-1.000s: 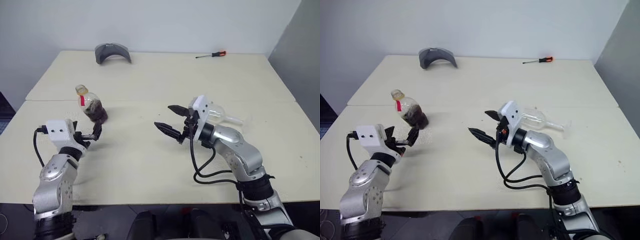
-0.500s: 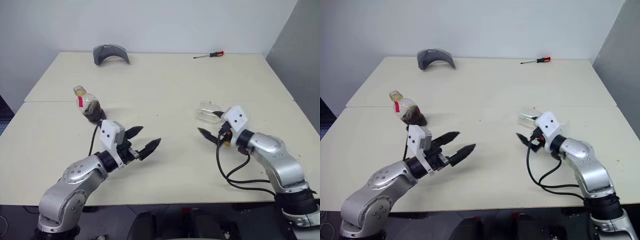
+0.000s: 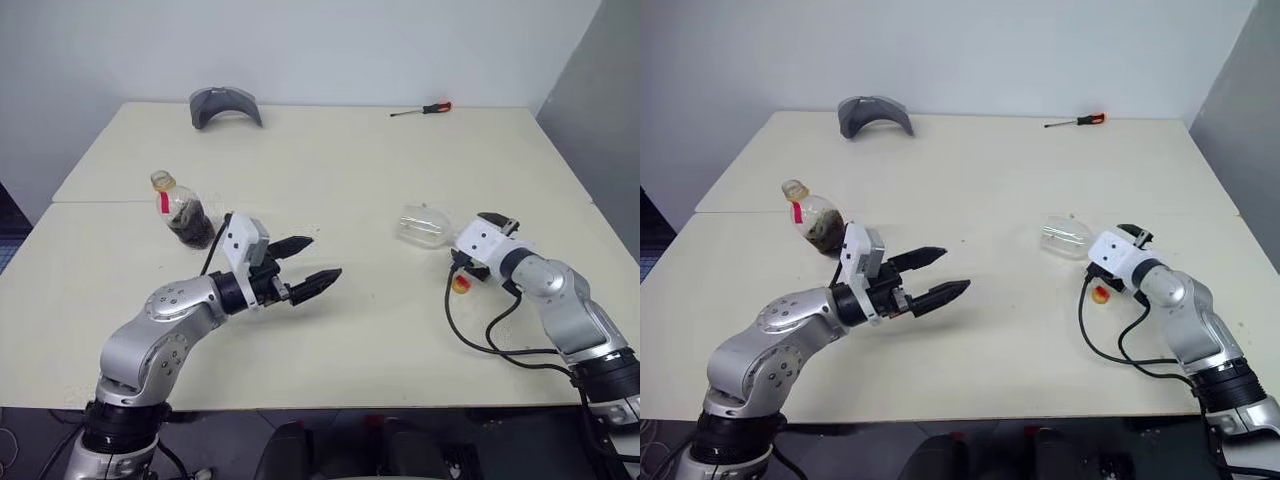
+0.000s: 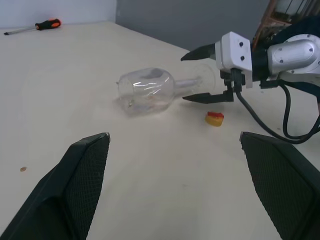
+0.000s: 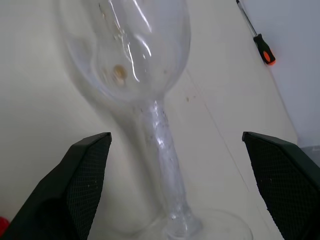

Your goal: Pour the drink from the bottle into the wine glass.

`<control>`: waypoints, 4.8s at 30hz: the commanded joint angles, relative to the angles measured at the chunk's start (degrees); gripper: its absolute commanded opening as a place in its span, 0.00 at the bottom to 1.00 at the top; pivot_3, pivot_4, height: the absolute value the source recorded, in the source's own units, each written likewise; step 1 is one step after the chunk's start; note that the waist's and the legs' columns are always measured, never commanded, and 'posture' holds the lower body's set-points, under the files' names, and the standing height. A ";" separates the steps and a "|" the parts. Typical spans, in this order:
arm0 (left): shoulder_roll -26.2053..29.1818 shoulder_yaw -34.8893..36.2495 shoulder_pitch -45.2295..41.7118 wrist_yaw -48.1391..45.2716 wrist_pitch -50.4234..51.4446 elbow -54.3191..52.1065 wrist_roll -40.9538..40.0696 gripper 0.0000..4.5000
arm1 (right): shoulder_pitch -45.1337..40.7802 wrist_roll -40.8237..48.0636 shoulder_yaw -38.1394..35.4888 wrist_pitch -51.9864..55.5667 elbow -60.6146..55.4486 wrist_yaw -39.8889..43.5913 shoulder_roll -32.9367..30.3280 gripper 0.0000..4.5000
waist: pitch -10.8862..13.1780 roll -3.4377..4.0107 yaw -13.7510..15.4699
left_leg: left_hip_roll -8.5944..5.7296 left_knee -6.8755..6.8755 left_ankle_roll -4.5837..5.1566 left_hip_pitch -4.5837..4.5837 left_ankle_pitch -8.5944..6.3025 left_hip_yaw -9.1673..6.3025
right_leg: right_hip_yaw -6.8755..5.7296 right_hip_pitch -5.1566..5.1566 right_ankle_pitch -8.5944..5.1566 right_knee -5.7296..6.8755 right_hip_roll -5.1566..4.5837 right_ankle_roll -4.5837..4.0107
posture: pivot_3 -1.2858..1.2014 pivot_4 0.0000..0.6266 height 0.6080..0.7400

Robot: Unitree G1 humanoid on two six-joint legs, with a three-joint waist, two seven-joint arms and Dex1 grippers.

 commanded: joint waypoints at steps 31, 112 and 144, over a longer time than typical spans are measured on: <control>-2.45 0.94 1.20 4.14 0.38 -4.11 -0.96 1.00 | -10.47 -13.06 2.52 -11.30 14.32 -1.67 2.26 0.04 | 0.00 0.01 -0.05 | 0.00 0.03 -0.02 -0.02 0.01 0.02 | 0.00 0.00 0.00 0.01 -0.03 0.00 | 0.52 0.24 1.00; -8.22 12.40 36.74 15.38 -13.72 -18.01 3.58 1.00 | -9.61 19.92 -0.85 7.39 4.03 6.68 29.42 0.04 | -0.19 0.03 -0.26 | 0.02 -0.16 0.28 0.20 -0.16 -0.06 | -0.09 0.16 -0.01 -0.03 -0.05 -0.02 | 0.52 0.24 1.00; -3.10 14.29 20.11 35.36 7.29 -29.39 -10.94 1.00 | -25.39 19.90 -6.51 -23.72 49.71 -6.56 51.76 0.04 | -0.13 0.08 -1.42 | 0.06 -0.18 0.01 0.15 -0.01 -0.01 | -0.05 0.08 0.00 0.01 -0.04 -0.03 | 0.52 0.24 1.00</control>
